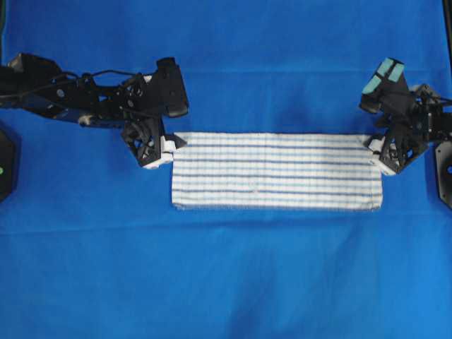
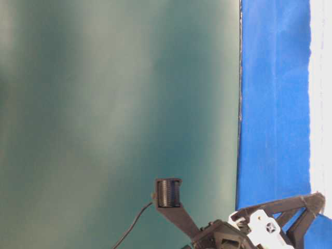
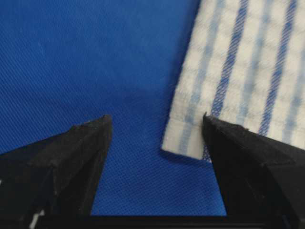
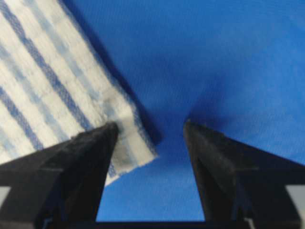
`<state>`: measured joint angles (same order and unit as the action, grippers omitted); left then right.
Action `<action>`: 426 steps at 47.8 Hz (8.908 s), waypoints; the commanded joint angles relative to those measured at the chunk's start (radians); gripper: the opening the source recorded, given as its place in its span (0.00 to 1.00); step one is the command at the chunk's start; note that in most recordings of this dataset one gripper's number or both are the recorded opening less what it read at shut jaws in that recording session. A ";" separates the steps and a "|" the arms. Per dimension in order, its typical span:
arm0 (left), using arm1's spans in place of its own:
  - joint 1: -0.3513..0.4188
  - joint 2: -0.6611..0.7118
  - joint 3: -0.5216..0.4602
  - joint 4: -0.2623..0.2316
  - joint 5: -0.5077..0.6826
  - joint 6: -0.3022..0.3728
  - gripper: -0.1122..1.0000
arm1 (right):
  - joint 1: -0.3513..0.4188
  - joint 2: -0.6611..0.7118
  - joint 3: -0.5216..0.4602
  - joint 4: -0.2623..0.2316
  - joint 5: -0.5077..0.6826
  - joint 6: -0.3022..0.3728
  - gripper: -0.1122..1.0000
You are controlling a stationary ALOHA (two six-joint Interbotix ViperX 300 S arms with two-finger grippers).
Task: Fold the blue towel.
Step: 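Grasp the left and right ends of the folded strip, then lift the strip and rotate it to lie vertically on the table, then open both grippers and withdraw them sideways from the strip, then move both grippers to the strip's top corners and grasp them, then pull the top end down over the bottom half, folding the strip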
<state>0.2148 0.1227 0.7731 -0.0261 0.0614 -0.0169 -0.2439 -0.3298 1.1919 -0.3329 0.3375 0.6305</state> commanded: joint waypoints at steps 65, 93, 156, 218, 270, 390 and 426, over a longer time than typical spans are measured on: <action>-0.057 -0.345 -0.149 0.002 0.394 0.000 0.13 | 0.106 -0.512 -0.160 0.003 0.305 -0.014 0.14; -0.230 -0.304 -0.221 0.000 0.241 -0.002 0.13 | -0.006 -0.402 -0.227 -0.104 0.230 -0.003 0.14; -0.383 0.206 -0.718 0.000 -0.028 -0.009 0.13 | -0.268 0.031 -0.515 -0.242 0.002 -0.014 0.14; -0.400 0.081 -0.301 -0.005 -0.129 -0.163 0.13 | -0.176 0.423 -0.719 -0.235 -0.138 -0.005 0.14; -0.153 -0.472 0.077 0.002 -0.233 -0.015 0.80 | -0.069 -0.178 -0.334 -0.241 -0.321 -0.028 0.58; 0.255 0.319 -0.324 -0.003 -0.373 0.021 0.50 | -0.400 0.505 -0.436 -0.221 -0.517 -0.041 0.45; 0.273 0.268 -0.377 0.000 -0.356 0.061 0.13 | -0.420 0.413 -0.445 -0.221 -0.486 -0.040 0.17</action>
<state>0.4801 0.4357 0.4249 -0.0276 -0.2976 0.0430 -0.6565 0.1212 0.7639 -0.5522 -0.1519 0.5890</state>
